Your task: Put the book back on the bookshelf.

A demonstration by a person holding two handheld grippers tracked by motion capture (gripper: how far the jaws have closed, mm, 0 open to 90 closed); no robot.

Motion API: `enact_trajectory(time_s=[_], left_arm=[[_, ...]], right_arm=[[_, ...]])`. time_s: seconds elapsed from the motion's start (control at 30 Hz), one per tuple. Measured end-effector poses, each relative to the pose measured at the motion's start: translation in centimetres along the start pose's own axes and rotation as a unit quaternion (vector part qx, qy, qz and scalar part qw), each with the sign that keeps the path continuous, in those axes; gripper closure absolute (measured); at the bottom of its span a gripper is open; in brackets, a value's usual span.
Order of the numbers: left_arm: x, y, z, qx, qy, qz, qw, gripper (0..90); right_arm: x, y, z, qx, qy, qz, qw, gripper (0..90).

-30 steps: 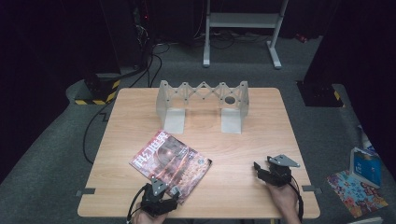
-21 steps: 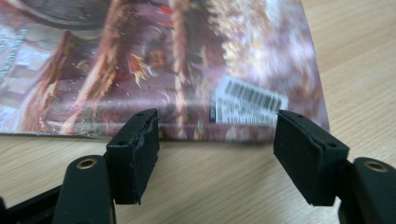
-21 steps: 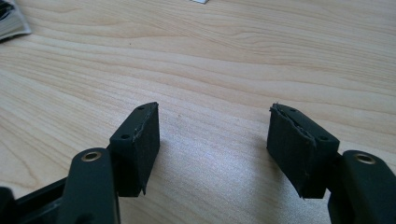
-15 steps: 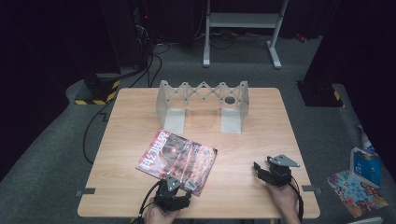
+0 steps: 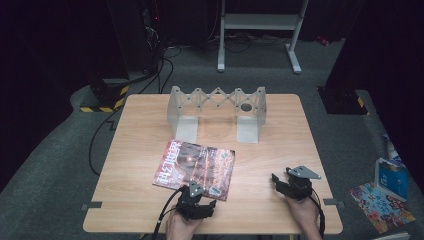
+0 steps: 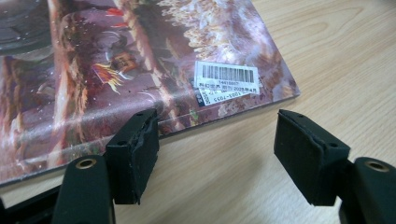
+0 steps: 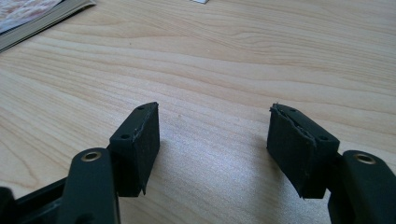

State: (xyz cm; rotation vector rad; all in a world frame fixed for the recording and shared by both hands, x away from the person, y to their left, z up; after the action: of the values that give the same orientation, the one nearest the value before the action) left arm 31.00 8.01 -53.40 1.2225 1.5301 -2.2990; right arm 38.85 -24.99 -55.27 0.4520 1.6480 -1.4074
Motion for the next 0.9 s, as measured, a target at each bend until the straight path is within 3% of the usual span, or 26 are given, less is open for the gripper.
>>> enact_trajectory(time_s=[0.4,0.47,0.6,0.73,0.9], left_arm=[[-1.5,1.3,0.4,0.026,0.001,-0.006,0.9996,30.4],[-1.5,1.4,0.5,0.039,-0.001,-0.011,0.9992,31.7],[-1.5,1.2,0.5,0.042,0.007,0.0,0.9991,31.6],[-1.7,-0.1,-0.9,0.035,-0.001,0.025,0.9991,31.3],[-2.0,-2.0,-4.0,0.002,-0.008,0.041,0.9991,29.9]], right_arm=[[-0.1,0.0,0.0,0.004,0.004,-0.003,1.0,35.8],[-0.1,0.0,-0.1,0.005,0.005,-0.005,1.0,35.9],[-0.2,0.0,0.0,0.003,0.001,-0.008,1.0,37.1],[-0.6,-0.1,-0.1,-0.001,-0.003,-0.026,0.9996,41.4],[-1.2,0.0,-0.5,0.003,-0.012,-0.051,0.9986,45.5]])
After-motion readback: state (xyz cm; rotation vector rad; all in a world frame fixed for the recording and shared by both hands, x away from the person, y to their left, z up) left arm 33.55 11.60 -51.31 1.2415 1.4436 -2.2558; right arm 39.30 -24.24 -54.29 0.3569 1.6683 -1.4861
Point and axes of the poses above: each handheld gripper's, and its own axes: y roughly forward along the jaws, x roughly out of its underside, z roughly to its right, the point moved 3 cm from there along y, roughly forward along the jaws, and after that the axes turned 3 degrees about x, right-handed, at the moved point
